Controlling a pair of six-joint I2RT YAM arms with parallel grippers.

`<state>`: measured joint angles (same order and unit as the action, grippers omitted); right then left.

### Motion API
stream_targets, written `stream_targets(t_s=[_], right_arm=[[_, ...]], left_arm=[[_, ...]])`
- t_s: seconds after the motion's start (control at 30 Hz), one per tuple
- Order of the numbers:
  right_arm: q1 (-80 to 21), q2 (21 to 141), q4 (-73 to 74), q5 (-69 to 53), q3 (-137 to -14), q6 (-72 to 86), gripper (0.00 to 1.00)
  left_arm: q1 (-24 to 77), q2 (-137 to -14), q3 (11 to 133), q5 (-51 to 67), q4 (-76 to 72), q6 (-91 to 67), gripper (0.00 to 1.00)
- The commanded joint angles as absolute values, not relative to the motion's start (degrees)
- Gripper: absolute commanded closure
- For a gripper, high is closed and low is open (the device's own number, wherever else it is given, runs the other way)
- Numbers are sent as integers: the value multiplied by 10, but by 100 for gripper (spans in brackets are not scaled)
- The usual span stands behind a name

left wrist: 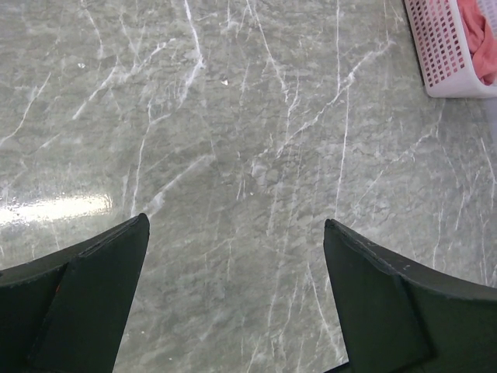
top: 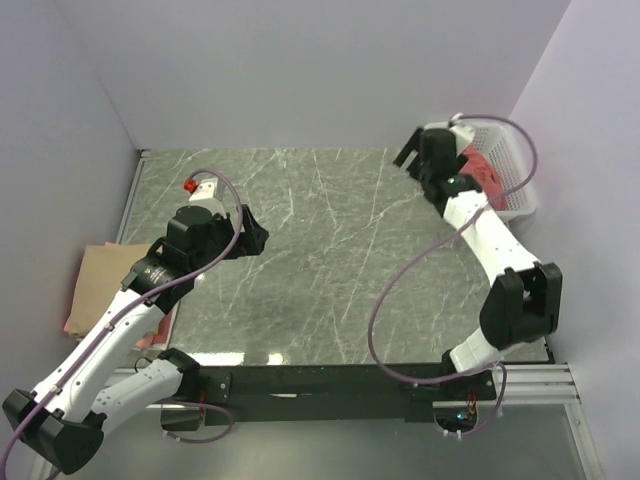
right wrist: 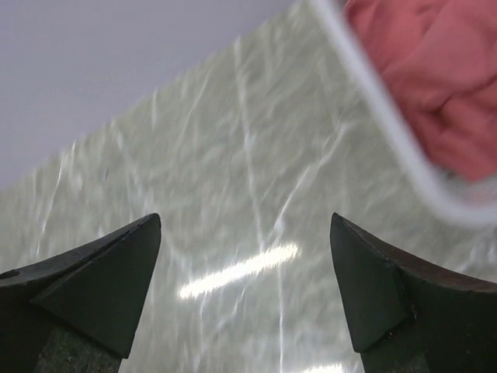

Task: Fold and stack the t-shirts
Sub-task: Grab the tshirt from the pile

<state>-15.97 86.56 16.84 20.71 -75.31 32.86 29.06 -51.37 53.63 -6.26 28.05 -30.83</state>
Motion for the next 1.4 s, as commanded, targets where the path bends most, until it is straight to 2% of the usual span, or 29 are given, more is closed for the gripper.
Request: stream_targets(t_s=[0.0,0.27,0.53,0.67,0.83,1.0,1.13,1.17,1.23,1.27,1.33,1.37], right_arm=[[-82,915,127,207,-845,331,5],[17,1061,112,221,-951,352,7],[43,1227,183,219,-1071,344,9],[50,1258,222,198,-1100,354,12],[54,1259,239,196,-1090,352,13],[60,1240,229,200,-1047,347,19],[63,1240,229,192,-1034,344,32],[64,1241,230,186,-1032,344,39],[67,1241,229,177,-1027,344,45],[67,1240,227,176,-1027,344,58],[69,1235,229,172,-1029,343,72],[69,1231,233,174,-1034,341,84]], left_arm=[[283,-499,536,-47,258,-298,0],[244,-521,536,17,243,-295,1],[209,-547,534,54,240,-293,1],[206,-551,537,45,245,-291,1],[201,-549,534,49,243,-291,1],[199,-551,534,54,241,-294,0],[195,-553,534,59,240,-295,0],[194,-552,534,60,240,-295,1],[193,-553,534,59,240,-295,0],[193,-553,534,57,240,-295,0],[192,-554,533,55,241,-296,0],[192,-555,533,54,240,-297,1]])
